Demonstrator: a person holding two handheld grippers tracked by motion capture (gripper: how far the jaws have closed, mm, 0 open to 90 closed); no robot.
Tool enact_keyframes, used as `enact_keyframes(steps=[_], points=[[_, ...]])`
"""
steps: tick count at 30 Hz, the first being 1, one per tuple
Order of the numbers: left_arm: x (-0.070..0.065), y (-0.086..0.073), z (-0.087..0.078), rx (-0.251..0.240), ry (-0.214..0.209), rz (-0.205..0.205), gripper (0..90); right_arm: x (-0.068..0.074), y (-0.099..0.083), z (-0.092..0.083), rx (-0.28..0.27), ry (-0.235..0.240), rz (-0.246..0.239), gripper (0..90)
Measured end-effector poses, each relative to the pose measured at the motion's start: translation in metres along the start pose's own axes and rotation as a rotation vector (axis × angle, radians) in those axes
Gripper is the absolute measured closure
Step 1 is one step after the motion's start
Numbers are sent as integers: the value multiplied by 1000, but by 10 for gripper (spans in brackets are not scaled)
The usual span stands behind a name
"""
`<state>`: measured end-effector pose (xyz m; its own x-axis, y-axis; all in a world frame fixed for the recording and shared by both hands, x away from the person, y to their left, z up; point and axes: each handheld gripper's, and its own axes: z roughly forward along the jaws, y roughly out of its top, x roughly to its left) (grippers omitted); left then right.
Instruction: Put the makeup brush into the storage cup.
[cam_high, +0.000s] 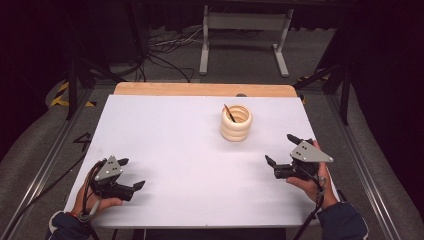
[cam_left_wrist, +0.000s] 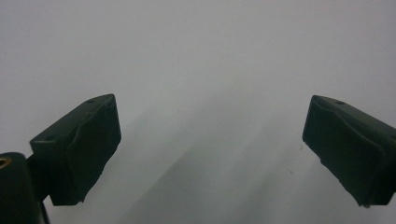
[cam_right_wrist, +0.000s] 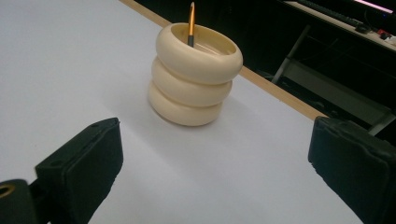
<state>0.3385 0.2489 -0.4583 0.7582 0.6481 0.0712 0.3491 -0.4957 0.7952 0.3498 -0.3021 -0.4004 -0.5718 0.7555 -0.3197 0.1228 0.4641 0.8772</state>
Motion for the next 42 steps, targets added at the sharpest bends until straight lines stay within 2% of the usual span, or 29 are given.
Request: enact_keyframes(steps=[19,42], points=[[0,0,1,0,-6,1,52,2,-21,-9,18,-6,11,38],[0,0,1,1,-3,3,52,-2,-49,-29,70,-4,49,39]])
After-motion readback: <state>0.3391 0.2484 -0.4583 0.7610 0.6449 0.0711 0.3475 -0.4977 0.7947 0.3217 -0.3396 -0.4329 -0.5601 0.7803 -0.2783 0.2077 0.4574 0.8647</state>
